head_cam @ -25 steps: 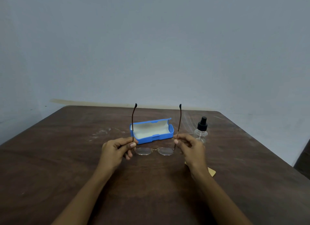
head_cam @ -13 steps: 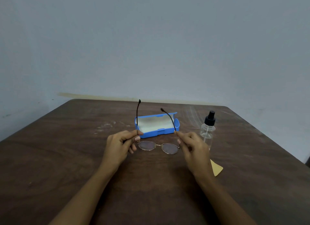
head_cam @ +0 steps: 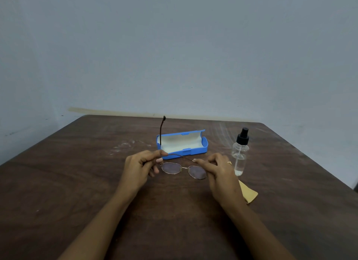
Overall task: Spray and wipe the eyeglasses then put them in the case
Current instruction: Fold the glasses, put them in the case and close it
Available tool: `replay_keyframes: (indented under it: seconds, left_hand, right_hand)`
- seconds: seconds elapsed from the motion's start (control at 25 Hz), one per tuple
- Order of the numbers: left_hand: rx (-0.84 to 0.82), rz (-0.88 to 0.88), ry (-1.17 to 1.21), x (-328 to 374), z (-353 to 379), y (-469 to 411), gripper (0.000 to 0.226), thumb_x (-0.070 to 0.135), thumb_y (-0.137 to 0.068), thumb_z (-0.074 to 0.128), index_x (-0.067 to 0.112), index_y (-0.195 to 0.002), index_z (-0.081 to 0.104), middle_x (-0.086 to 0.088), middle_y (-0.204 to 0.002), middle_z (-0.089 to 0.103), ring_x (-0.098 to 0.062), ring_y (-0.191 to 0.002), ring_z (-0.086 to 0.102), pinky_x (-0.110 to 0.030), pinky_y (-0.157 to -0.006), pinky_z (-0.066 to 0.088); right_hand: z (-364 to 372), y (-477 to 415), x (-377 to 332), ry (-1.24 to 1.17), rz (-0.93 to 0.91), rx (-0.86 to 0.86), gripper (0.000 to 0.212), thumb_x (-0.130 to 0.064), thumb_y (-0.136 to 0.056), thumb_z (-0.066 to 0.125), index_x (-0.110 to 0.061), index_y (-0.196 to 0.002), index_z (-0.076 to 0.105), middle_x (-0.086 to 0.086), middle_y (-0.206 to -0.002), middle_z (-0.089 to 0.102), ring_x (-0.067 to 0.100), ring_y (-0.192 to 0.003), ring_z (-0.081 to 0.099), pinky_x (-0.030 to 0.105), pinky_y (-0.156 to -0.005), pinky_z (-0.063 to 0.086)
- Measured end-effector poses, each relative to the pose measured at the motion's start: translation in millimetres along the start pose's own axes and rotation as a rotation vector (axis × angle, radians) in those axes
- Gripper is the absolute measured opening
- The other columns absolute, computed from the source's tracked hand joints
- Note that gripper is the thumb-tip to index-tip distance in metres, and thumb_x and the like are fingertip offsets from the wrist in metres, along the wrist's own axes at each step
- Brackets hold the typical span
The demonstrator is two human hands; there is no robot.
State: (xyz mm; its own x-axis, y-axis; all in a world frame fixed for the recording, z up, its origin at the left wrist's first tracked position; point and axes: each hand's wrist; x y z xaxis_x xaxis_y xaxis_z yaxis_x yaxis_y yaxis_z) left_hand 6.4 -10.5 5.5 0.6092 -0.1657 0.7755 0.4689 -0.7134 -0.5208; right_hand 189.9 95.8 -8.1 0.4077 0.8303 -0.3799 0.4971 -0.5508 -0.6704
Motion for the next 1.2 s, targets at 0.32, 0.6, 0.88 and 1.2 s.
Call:
replay_keyframes:
  seconds: [0.32,0.6,0.88,1.2]
  left_hand:
    - [-0.06,0.003,0.09,1,-4,-2,0.041,-0.004,-0.082,0.055,0.034,-0.084,0.07,0.019,-0.073,0.067,-0.005,-0.049,0.058,-0.014,-0.044,0.045]
    - [-0.163,-0.086,0.335,7,-8,-1,0.038,-0.004,-0.08,0.056,0.029,-0.094,0.069,0.005,-0.052,0.058,-0.004,-0.045,0.048,-0.015,-0.042,0.04]
    - [-0.088,-0.111,0.411,11,-8,-2,0.034,-0.006,-0.078,0.058,0.024,-0.088,0.071,0.004,-0.051,0.061,-0.004,-0.042,0.047,-0.014,-0.041,0.04]
    - [-0.218,-0.066,0.318,4,-9,-3,0.041,-0.004,-0.08,0.056,0.033,-0.085,0.073,0.014,-0.069,0.062,-0.003,-0.053,0.047,-0.012,-0.045,0.039]
  right_hand:
    - [-4,0,-2,-0.008,0.001,-0.033,0.044,0.006,-0.079,0.046,-0.022,-0.103,0.07,-0.005,-0.086,0.047,0.016,-0.086,0.042,0.024,-0.063,0.038]
    - [-3,1,3,0.022,-0.004,-0.021,0.05,0.016,-0.067,0.048,-0.018,-0.093,0.073,-0.007,-0.08,0.045,0.016,-0.081,0.043,0.013,-0.058,0.03]
    - [-3,1,1,0.012,0.003,-0.034,0.053,0.021,-0.067,0.05,-0.017,-0.095,0.073,-0.001,-0.076,0.05,0.019,-0.077,0.046,0.028,-0.057,0.042]
    - [-7,0,-5,-0.103,0.089,-0.082,0.027,0.001,-0.078,0.052,-0.014,-0.09,0.071,0.002,-0.088,0.063,0.021,-0.087,0.052,0.012,-0.069,0.033]
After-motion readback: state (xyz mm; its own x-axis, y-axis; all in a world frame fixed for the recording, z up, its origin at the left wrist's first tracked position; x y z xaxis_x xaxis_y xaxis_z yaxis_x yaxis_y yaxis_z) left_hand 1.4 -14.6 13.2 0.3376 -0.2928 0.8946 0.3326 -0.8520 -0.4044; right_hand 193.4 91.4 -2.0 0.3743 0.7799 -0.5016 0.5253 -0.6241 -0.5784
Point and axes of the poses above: each hand's wrist, its own y-axis away from the middle knuckle, its own z-axis out of the palm, x = y × z
